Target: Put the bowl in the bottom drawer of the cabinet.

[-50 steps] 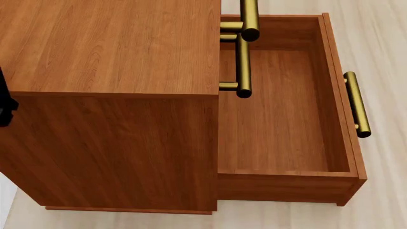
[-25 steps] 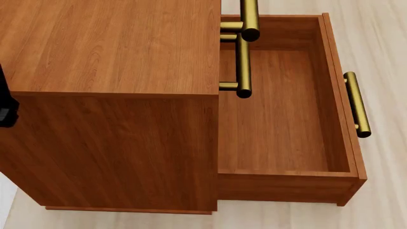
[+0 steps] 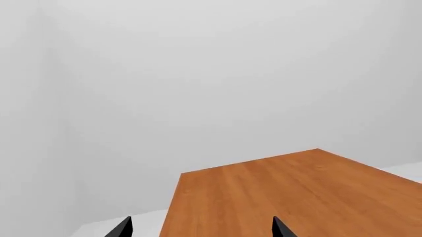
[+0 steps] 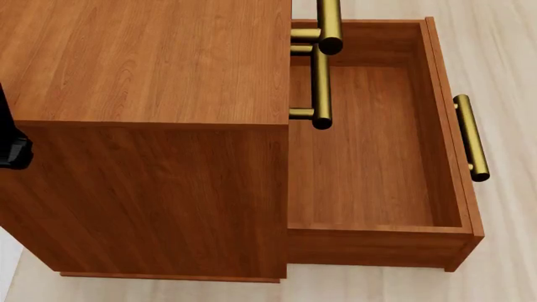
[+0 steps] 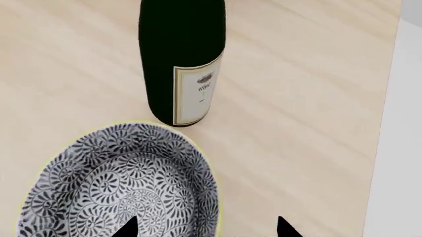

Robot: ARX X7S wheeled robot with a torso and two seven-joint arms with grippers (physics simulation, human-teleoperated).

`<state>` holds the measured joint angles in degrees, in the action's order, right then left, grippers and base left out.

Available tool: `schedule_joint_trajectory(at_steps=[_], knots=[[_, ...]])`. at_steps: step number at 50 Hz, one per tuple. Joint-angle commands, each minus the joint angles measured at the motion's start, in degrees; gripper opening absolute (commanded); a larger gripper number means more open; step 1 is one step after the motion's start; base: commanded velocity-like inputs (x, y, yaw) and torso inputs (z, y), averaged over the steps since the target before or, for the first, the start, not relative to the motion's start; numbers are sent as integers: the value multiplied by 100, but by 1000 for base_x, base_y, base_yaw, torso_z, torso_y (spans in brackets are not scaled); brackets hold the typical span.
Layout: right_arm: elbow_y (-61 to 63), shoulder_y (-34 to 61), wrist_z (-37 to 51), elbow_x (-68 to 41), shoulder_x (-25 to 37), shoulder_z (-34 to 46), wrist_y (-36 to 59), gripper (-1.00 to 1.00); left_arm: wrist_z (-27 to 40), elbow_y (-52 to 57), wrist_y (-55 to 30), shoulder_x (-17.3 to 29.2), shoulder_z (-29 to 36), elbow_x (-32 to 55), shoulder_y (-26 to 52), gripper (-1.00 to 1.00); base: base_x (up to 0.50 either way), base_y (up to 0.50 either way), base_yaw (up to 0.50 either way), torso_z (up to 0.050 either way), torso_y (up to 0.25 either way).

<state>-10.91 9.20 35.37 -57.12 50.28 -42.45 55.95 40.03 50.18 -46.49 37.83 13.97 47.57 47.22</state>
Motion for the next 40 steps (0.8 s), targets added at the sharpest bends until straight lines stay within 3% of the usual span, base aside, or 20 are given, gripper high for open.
schedule_joint_trajectory(at_steps=[1,40], knots=[[-273,85,-180,183,-82,215,-258,100,-449,-377,-82,-145,30,-205,114,100,0,-4,-8,0,-11],[-1228,474,-726,592,-303,730,-923,100,-395,-468,-228,-214,270,-214,366,100,9,-4,-7,0,-6]])
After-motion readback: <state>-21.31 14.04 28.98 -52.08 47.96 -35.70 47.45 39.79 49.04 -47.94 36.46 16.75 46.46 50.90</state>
